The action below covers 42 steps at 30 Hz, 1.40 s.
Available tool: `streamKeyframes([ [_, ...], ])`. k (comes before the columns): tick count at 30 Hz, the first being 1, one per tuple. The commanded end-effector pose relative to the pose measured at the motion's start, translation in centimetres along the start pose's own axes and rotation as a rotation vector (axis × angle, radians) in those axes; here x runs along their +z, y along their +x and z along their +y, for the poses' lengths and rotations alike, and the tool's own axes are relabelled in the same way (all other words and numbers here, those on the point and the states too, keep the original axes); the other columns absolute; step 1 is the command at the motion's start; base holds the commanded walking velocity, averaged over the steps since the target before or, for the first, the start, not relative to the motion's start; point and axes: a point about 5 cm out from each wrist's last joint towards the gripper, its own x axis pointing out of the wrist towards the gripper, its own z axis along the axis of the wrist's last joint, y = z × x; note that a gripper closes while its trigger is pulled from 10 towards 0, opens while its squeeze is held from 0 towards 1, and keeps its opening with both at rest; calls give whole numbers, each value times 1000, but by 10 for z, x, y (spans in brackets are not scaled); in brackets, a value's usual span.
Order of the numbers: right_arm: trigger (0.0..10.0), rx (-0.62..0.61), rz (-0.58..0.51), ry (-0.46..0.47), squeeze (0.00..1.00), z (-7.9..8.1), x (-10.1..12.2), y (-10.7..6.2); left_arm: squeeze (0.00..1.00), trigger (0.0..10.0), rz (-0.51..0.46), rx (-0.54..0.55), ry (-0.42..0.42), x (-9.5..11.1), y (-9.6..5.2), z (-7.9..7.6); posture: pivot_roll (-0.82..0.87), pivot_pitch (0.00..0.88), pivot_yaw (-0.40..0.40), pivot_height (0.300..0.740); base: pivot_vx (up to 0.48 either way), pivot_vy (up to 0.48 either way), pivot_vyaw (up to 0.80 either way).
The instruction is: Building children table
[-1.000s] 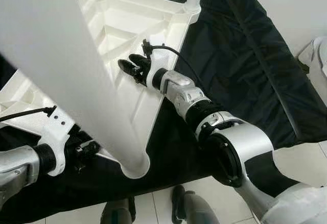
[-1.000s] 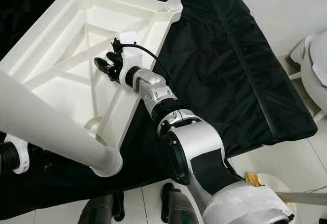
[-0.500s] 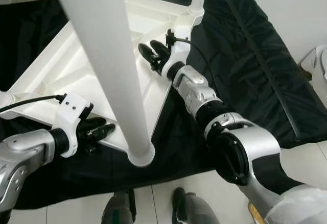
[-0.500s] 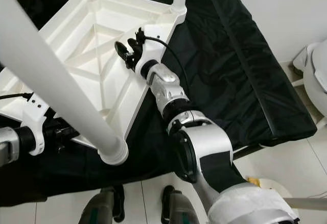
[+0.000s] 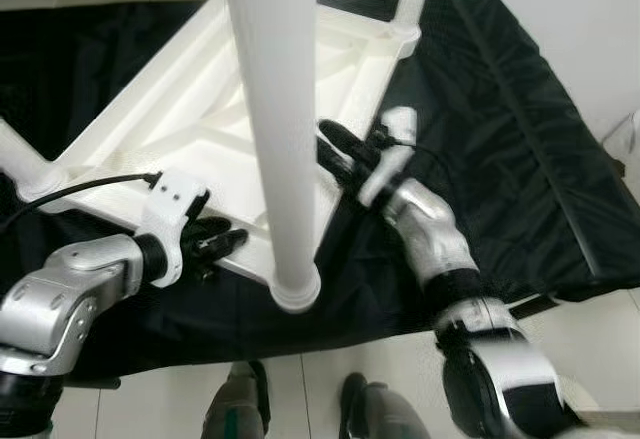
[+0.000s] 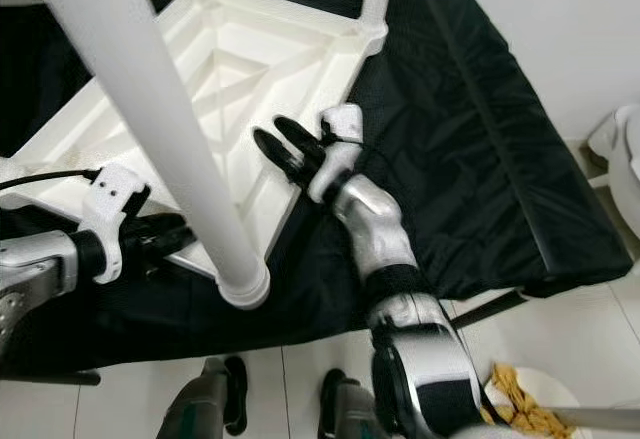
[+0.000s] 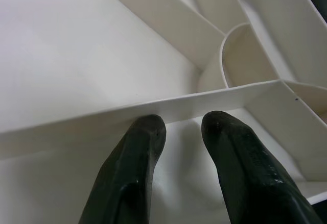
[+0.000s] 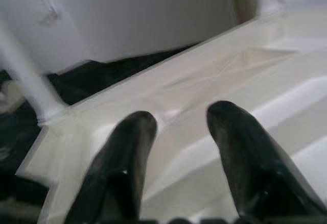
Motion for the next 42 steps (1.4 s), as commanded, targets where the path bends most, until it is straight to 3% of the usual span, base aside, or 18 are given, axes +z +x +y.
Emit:
streamKeyframes([
  [1,10000,49,-28,19,0,5,8,-11,0,10000,-23,144,41,5,0,19,16,208,32,740,0,0,0],
  [3,10000,95,-42,29,0,10,15,-28,0,10000,-27,158,37,6,6,23,4,205,46,740,0,0,0],
  [8,10000,140,-28,13,0,13,20,-42,0,10000,-26,167,44,6,11,25,-3,204,52,740,0,0,0],
  [13,10000,206,58,-9,0,16,24,-59,0,10000,-26,167,57,8,16,29,-5,206,57,740,0,0,0],
  [20,10000,103,107,35,0,4,22,-63,0,10000,-44,196,49,12,21,33,0,208,54,740,0,0,0],
  [21,10000,66,94,39,0,1,22,-61,0,10000,-49,209,47,13,21,34,4,207,54,740,0,0,0],
  [23,10000,-131,-21,77,0,-15,30,-55,0,10000,-63,266,26,14,20,41,6,207,56,740,0,0,0],
  [24,10000,-155,-71,96,0,-17,34,-54,0,10000,-70,284,11,14,19,44,16,207,56,740,0,0,0],
  [29,10000,-117,-76,109,0,-13,38,-55,0,10000,-79,300,14,13,16,46,19,207,58,740,0,0,0],
  [30,10000,-98,-60,109,580,-12,38,-57,0,10000,-83,301,13,12,15,47,19,207,58,740,0,0,0],
  [31,10000,-72,-49,101,1000,-11,38,-58,0,10000,-81,308,23,12,14,47,21,205,56,740,0,0,0],
  [42,10000,177,53,101,1000,11,41,-69,0,10000,-77,304,39,8,13,47,18,193,47,740,0,0,0],
])
